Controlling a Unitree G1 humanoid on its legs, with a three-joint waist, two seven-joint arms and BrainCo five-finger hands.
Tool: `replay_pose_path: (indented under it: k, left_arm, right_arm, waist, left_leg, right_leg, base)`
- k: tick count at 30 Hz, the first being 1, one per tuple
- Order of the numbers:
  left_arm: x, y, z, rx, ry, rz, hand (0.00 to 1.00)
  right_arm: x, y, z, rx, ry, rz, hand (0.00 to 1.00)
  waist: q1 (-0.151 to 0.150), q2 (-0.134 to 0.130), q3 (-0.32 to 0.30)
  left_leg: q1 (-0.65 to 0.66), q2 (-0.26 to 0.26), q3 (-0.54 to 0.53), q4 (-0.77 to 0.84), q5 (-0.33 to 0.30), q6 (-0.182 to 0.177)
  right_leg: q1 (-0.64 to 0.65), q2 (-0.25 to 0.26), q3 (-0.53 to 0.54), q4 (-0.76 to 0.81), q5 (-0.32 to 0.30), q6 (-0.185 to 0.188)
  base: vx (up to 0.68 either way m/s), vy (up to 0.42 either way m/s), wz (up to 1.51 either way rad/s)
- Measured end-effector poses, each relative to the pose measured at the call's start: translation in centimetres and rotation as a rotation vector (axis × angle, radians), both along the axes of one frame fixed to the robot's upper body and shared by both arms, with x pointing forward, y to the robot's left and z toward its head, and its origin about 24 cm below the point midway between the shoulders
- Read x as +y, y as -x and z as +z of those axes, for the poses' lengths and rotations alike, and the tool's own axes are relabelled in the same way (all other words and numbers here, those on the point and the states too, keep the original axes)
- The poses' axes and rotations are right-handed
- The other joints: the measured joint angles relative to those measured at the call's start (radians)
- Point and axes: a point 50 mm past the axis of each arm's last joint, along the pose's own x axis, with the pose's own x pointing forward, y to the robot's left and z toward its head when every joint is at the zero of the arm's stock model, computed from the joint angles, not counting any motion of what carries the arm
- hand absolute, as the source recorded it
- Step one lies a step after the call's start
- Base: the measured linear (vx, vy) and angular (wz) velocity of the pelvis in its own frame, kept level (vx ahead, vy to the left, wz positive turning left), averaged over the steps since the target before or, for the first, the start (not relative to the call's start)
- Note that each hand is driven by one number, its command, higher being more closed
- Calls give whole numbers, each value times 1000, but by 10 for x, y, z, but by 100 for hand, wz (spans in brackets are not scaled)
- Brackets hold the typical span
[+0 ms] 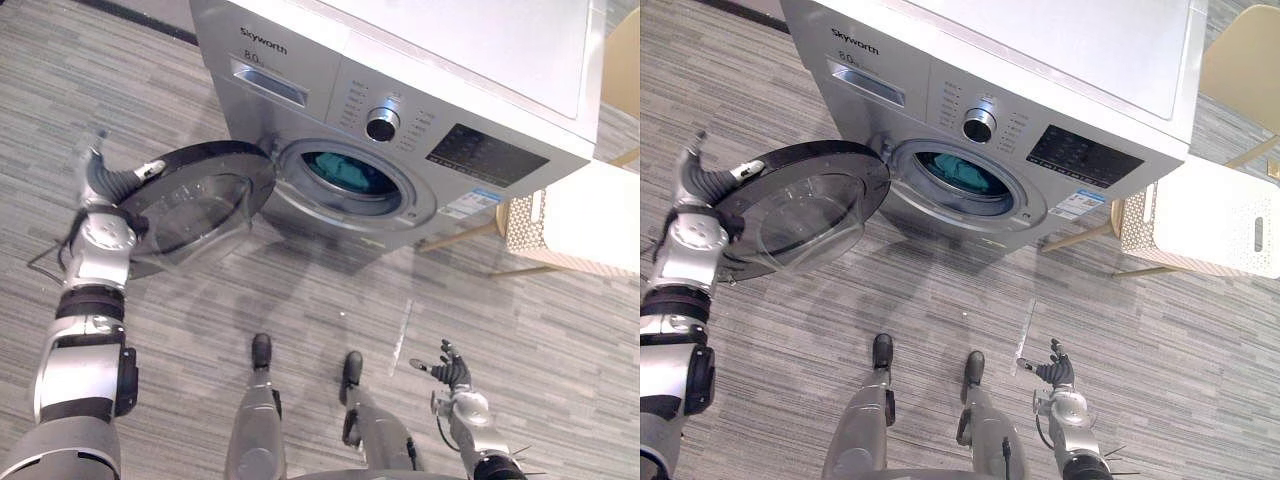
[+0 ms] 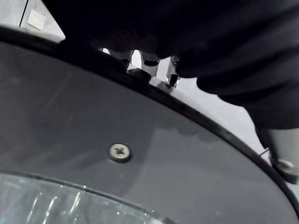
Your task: Pick up the laundry basket with both hands and put the clothes into the washing machine.
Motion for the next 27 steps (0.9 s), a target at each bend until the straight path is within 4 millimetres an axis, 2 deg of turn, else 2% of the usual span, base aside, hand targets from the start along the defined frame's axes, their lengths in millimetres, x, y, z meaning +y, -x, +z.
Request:
replay_pose_path:
  k: [4, 6, 7, 9, 12, 14, 16, 18, 19, 20, 21, 22, 23, 24, 27]
  left_arm:
    - [-22, 20, -59, 62, 208, -21, 0]
    - [-55, 42, -113, 162, 411, -40, 0]
    - [-65, 49, -126, 189, 460, -52, 0]
    - [-111, 66, -158, 270, 624, -125, 0]
    - [-147, 69, -167, 323, 699, -217, 0]
    - [-161, 67, -167, 347, 704, -272, 0]
    - [-172, 55, -156, 320, 722, -303, 0]
    - [-177, 26, -126, 237, 692, -346, 0]
    - [-171, 2, -101, 180, 655, -327, 0]
    - [-156, -23, -67, 110, 595, -312, 0]
    - [-147, -33, -47, 61, 555, -304, 0]
    - [-131, -50, -4, -28, 486, -295, 0]
    - [-122, -57, 23, -84, 449, -291, 0]
    - [-115, -60, 40, -117, 420, -276, 0]
    - [-98, -59, 52, -134, 339, -248, 0]
  right_arm:
    - [-1, 4, -3, 31, 5, -3, 0]
    - [-6, 8, -7, 69, 25, -5, 0]
    - [-6, 10, -8, 79, 29, -5, 0]
    - [-9, 16, -12, 110, 35, -16, 0]
    - [-9, 17, -12, 115, 46, -6, 0]
    - [-9, 16, -11, 108, 53, -8, 0]
    - [-11, 13, -7, 90, 70, -13, 0]
    - [-15, 7, -1, 59, 89, -14, 0]
    - [-19, 3, 6, 27, 105, -14, 0]
    - [-22, -5, 16, -25, 121, -13, 0]
    - [-22, -8, 21, -54, 128, -16, 0]
    - [-21, -12, 31, -109, 134, -27, 0]
    - [-20, -14, 37, -147, 134, -31, 0]
    - [-20, -12, 42, -173, 135, -36, 0]
    - [-14, -3, 50, -251, 110, -82, 0]
  waist:
    - [-2, 21, -4]
    - [-6, 48, -24]
    - [-10, 53, -31]
    - [-35, 71, -57]
    - [-67, 75, -62]
    - [-93, 81, -62]
    - [-116, 89, -58]
    - [-136, 103, -47]
    - [-145, 108, -35]
    - [-155, 107, -6]
    - [-168, 104, 5]
    - [-176, 93, 21]
    - [-180, 87, 40]
    - [-181, 85, 45]
    - [-156, 80, 47]
  left_leg:
    - [52, -18, 24, -11, 0, -5]
    - [103, -40, 27, -58, 4, -10]
    - [114, -45, 27, -73, 8, -14]
    - [141, -59, 28, -122, 17, -17]
    - [167, -66, 57, -152, 17, -17]
    - [170, -66, 84, -157, 17, -17]
    - [158, -68, 118, -164, 20, -18]
    - [124, -66, 154, -162, 54, -10]
    - [96, -65, 178, -162, 63, 3]
    - [72, -64, 198, -157, 67, 7]
    - [53, -61, 206, -148, 67, 7]
    - [20, -52, 221, -132, 64, 10]
    - [8, -44, 223, -125, 64, 10]
    - [-9, -31, 227, -118, 61, 8]
    - [-60, 3, 230, -87, 44, -8]
  right_leg:
    - [35, -22, 10, 2, -37, 32]
    - [39, -29, 33, 31, -60, 34]
    - [39, -32, 35, 34, -66, 40]
    - [39, -40, 38, 37, -70, 46]
    - [33, -41, 68, 35, -70, 47]
    - [13, -40, 97, 34, -70, 47]
    - [-19, -41, 129, 32, -56, 50]
    - [-61, -38, 167, 16, -17, 60]
    - [-95, -38, 195, 4, 8, 62]
    - [-122, -38, 214, -9, 28, 67]
    - [-139, -38, 219, -11, 37, 67]
    - [-167, -38, 225, -22, 55, 67]
    - [-176, -33, 226, -26, 66, 67]
    - [-191, -23, 225, -29, 76, 67]
    - [-229, 4, 233, -29, 90, 59]
  base:
    - [-103, -24, -10]
    - [-71, 1, -19]
    - [-30, 17, -11]
    - [0, 0, 0]
    - [8, 23, -21]
    - [24, 10, -40]
    - [61, 9, -56]
    - [59, -3, -63]
    - [28, -5, -57]
    - [14, -2, -49]
    - [-10, 3, -39]
    - [-17, 2, -24]
    - [-19, -14, -22]
    - [-18, -36, -16]
    - [-18, -58, -11]
